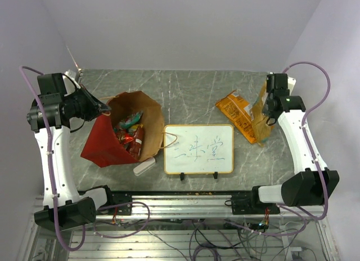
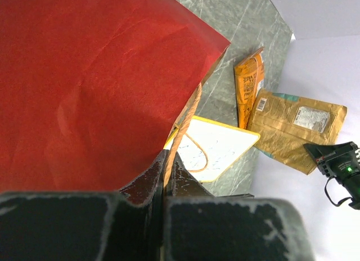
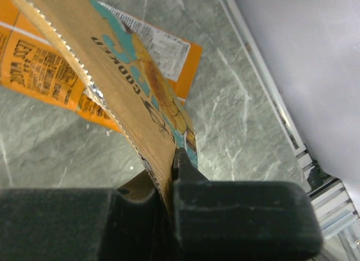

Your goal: Take the snacks out of the paper bag

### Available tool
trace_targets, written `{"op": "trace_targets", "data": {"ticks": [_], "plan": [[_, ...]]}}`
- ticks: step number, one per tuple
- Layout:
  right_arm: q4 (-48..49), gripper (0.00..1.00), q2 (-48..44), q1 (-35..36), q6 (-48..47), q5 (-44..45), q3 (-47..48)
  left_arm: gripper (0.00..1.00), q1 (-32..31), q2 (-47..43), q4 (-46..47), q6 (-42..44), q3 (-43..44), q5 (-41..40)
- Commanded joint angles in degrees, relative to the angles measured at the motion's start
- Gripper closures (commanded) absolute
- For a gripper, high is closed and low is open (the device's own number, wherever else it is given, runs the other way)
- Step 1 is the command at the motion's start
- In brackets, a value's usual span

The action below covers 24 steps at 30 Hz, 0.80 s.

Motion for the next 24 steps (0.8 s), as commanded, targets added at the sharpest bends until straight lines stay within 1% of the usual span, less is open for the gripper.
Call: {"op": "trace_targets", "data": {"ticks": [1, 2, 4, 5, 6, 8, 10, 12, 15, 19, 21, 24], "plan": [[-4.44, 1.00, -1.32, -0.78, 4.50, -8.77, 2.94, 0.93, 0.58, 0.14, 0.60, 1.05, 1.18, 1.49], [-5.45, 1.00, -1.11, -1.10, 5.75, -12.50, 3.85, 0.93, 0.57, 0.15, 0.55, 1.13, 1.09, 1.62], [-7.13, 1.00, -0.57, -1.16, 10.81, -17.30, 6.24, 0.93, 0.54, 0.27, 0.37, 1.18, 0.88, 1.90], [-6.28, 1.00, -0.68, -1.16, 13.35, -19.71, 6.61, 0.93, 0.54, 0.25, 0.36, 1.11, 0.66, 2.07], [-4.02, 1.00, -1.00, -1.16, 15.22, -22.92, 6.30, 0.93, 0.51, 0.21, 0.33, 1.13, 0.38, 2.18], [2.28, 1.00, -1.72, -1.24, 18.65, -26.51, 4.84, 0.93, 0.53, 0.17, 0.12, 1.22, -0.07, 2.17], [8.32, 1.00, -2.50, -1.25, 21.35, -27.11, 3.04, 0.93, 0.44, 0.12, 0.44, 1.02, -0.80, 2.48], [12.33, 1.00, -3.10, -1.34, 22.02, -27.59, 2.42, 0.93, 0.16, 0.37, 0.99, 0.74, -1.38, 2.85], [11.35, 1.00, -3.45, -1.34, 21.24, -25.08, 4.57, 0.93, 0.04, 1.01, 0.80, 0.80, -0.54, 2.89], [9.31, 1.00, -7.01, -1.34, 18.24, -16.85, 5.07, 0.93, 0.02, 0.79, -0.02, 1.37, 0.68, 1.86], [8.65, 1.00, -8.35, -1.34, 14.66, -14.26, 4.98, 0.93, 0.02, 0.49, -0.20, 1.42, 0.16, 2.16], [4.18, 1.00, -8.58, -1.34, 8.13, -9.25, 6.23, 0.93, 0.08, -0.02, -0.84, 1.68, -0.42, 1.99]]}}
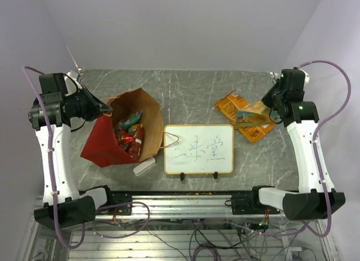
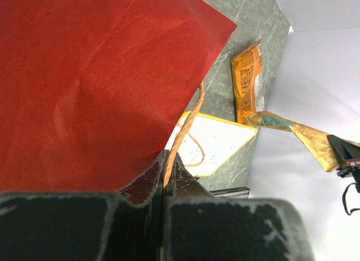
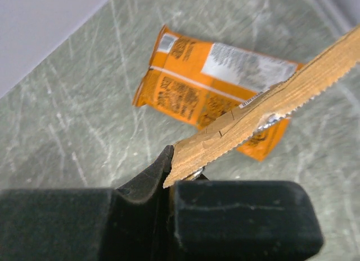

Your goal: Take the snacks out of the paper bag

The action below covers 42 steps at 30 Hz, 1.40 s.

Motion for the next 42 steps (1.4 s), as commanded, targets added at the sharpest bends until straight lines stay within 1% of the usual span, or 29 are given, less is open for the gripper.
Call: {"op": "trace_targets", "data": {"ticks": [1, 3, 5, 8, 12, 15, 18, 23, 25, 30, 33, 36, 38, 39, 42], "plan": [[-3.01, 1.00, -1.83, -0.46, -9.70, 10.33, 3.18, 0.93, 0.05, -0.88, -1.15, 1.72, 0.65, 0.07], [-2.93, 1.00, -0.99, -0.54, -13.21, 11.31, 2.61, 0.93, 0.06, -0.57, -2.19, 2.48, 1.73, -0.28], [-0.32, 1.00, 0.23, -0.55, -15.12, 10.05, 1.45, 0.93, 0.08, -0.32, -3.28, 3.12, 2.83, -0.90], [3.88, 1.00, 4.20, -0.49, -14.18, 7.65, 0.46, 0.93, 0.08, -0.54, -3.45, 3.27, 2.77, -0.30], [0.22, 1.00, 13.99, -0.40, -8.84, 9.02, 5.50, 0.93, 0.06, -1.59, -3.80, 3.46, 2.11, 0.53], [0.31, 1.00, 19.88, 0.04, -7.63, 6.94, 7.63, 0.93, 0.07, -2.36, -4.23, 4.58, 2.15, -0.52], [2.52, 1.00, 24.69, 2.19, -9.50, 3.05, 9.39, 0.93, 0.04, -2.66, -4.01, 4.13, 2.16, 0.02], [3.95, 1.00, 31.52, 5.43, -10.13, 2.71, 13.13, 0.93, 0.04, -3.95, -3.43, 2.98, 1.78, 0.34], [3.28, 1.00, 34.33, 6.43, -10.34, 4.30, 15.37, 0.93, 0.04, -4.62, -3.29, 2.55, 1.36, 0.64], [-1.27, 1.00, 43.54, 7.39, -10.85, -1.09, 22.12, 0.93, 0.14, -5.77, -3.55, 2.10, 1.24, 0.36], [-1.18, 1.00, 45.15, 8.54, -10.37, -1.70, 22.55, 0.93, 0.15, -5.77, -3.92, 2.14, 2.28, 0.11], [0.59, 0.99, 46.88, 9.35, -10.25, -2.86, 20.51, 0.93, 0.10, -5.85, -4.06, 2.16, 2.63, -0.06], [1.25, 0.99, 47.76, 9.37, -10.71, -1.71, 18.88, 0.93, 0.12, -5.86, -3.89, 1.96, 2.49, -0.05], [1.80, 0.98, 48.02, 9.49, -11.22, -0.10, 18.01, 0.93, 0.11, -5.95, -3.56, 1.72, 2.40, 0.04], [3.74, 0.95, 47.72, 9.54, -12.81, -0.68, 16.09, 0.93, 0.13, -5.81, -3.24, 1.38, 2.46, 0.16]]}}
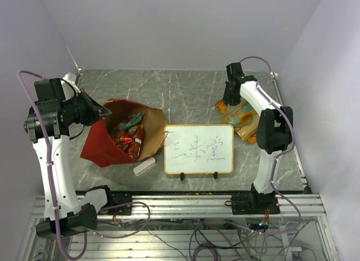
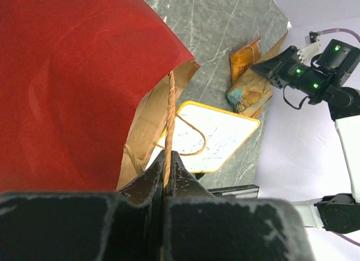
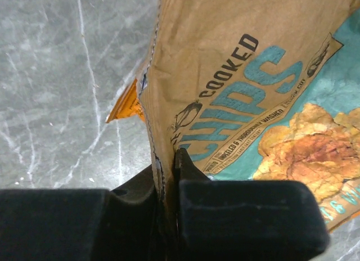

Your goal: Take the snacks out of the paper bag

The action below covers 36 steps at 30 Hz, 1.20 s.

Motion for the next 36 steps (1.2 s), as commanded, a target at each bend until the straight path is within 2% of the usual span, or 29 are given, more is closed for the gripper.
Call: {"op": "trace_targets", "data": {"ticks": [1, 5, 8, 12, 14, 17, 20, 26, 33, 36], "plan": [[1.82, 0.94, 0.53, -0.24, -1.89, 0.20, -2.75, 0.93, 0.13, -0.92, -0.16, -0.82, 1.32, 0.43], [3.63, 0.91, -0.95, -1.19, -0.32, 4.81, -4.91, 0.93, 0.09, -0.72, 0.51, -1.10, 1.02, 0.56], [3.97, 0.87, -0.90, -3.00, -0.63, 3.94, -5.38, 0.93, 0.10, -0.42, 1.02, -1.34, 0.86, 0.87], [3.18, 0.73, -2.18, -2.98, -2.91, 1.57, -2.81, 0.93, 0.10, 0.24, 0.71, -1.10, 1.25, 0.81], [1.91, 0.58, -2.89, -2.99, -2.98, -0.79, -0.81, 0.93, 0.13, 0.35, 1.12, -1.48, 1.02, 1.38], [1.81, 0.43, -4.87, -2.98, -3.16, -4.85, 1.08, 0.93, 0.10, 0.27, 1.17, -1.54, 0.55, 1.63], [2.22, 0.35, -7.72, -3.00, -3.27, -7.72, 1.70, 0.93, 0.07, -0.24, 1.40, -1.92, -0.63, 1.89], [4.38, 0.31, -13.05, -0.44, -4.73, -13.30, 1.22, 0.93, 0.15, -1.18, 2.04, -3.10, -1.49, 1.78], [20.95, 0.32, -20.96, 10.55, -9.45, -25.44, -6.08, 0.93, 0.12, -1.32, 1.70, -2.91, -1.24, 1.37], [33.09, 0.33, -24.84, 18.52, -16.91, -33.02, -12.45, 0.93, 0.11, -1.17, 1.73, -2.65, -1.27, 1.92]]}}
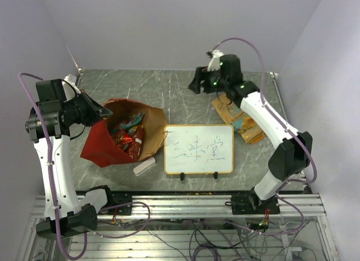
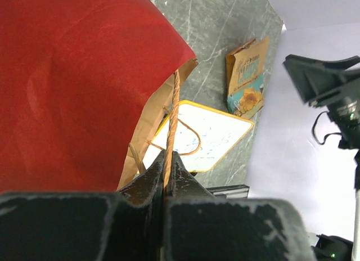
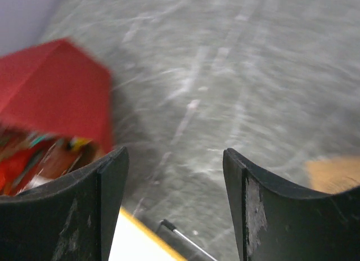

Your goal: Take the snacks out of the paper bag

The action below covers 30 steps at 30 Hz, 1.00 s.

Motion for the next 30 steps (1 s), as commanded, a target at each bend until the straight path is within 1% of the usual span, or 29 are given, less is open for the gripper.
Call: {"op": "trace_targets", "data": {"ticks": [1, 4, 5, 8, 12, 17, 21, 22, 24, 27, 30], "plan": [[20.80, 0.33, -5.99, 11.09, -12.53, -13.55, -8.92, 0.93, 0.08, -0.73, 0.68, 0.37, 0.51, 1.45], [30.71, 0.32, -8.14, 18.92, -21.76, -14.95, -14.38, 0.93, 0.12, -0.46, 0.25, 1.10, 0.85, 2.12], [32.40, 0.32, -7.80, 20.67, -23.91, -16.20, -15.19, 0.93, 0.13, -0.46, 0.15, 1.29, 0.81, 2.41], [32.36, 0.33, -4.97, 25.31, -28.92, -18.44, -13.60, 0.93, 0.12, -0.50, -0.33, 2.00, 0.87, 2.65], [31.14, 0.32, -2.25, 29.96, -36.33, -18.84, -11.74, 0.93, 0.06, -0.33, -0.70, 2.64, 0.25, 3.31], [30.97, 0.32, 0.50, 32.95, -40.46, -18.24, -10.68, 0.93, 0.09, -0.48, 1.57, 1.44, 0.67, 4.27], [29.35, 0.32, 3.08, 34.24, -41.82, -17.41, -8.03, 0.93, 0.10, -0.16, 0.76, 2.37, 1.89, 4.46], [28.55, 0.32, 3.67, 34.66, -43.43, -17.66, -7.50, 0.93, 0.12, -0.18, 0.32, 2.69, 2.10, 4.25], [24.94, 0.38, 4.62, 36.01, -49.23, -18.20, -6.41, 0.93, 0.09, -0.30, -0.44, 3.00, 2.64, 3.27], [24.28, 0.39, 4.07, 37.04, -57.65, -19.88, -7.73, 0.93, 0.16, -0.96, -0.34, 2.63, 2.79, 2.78], [24.64, 0.38, 4.05, 37.13, -61.88, -20.57, -8.51, 0.93, 0.08, -1.88, 0.16, 2.15, 2.40, 2.64]]}}
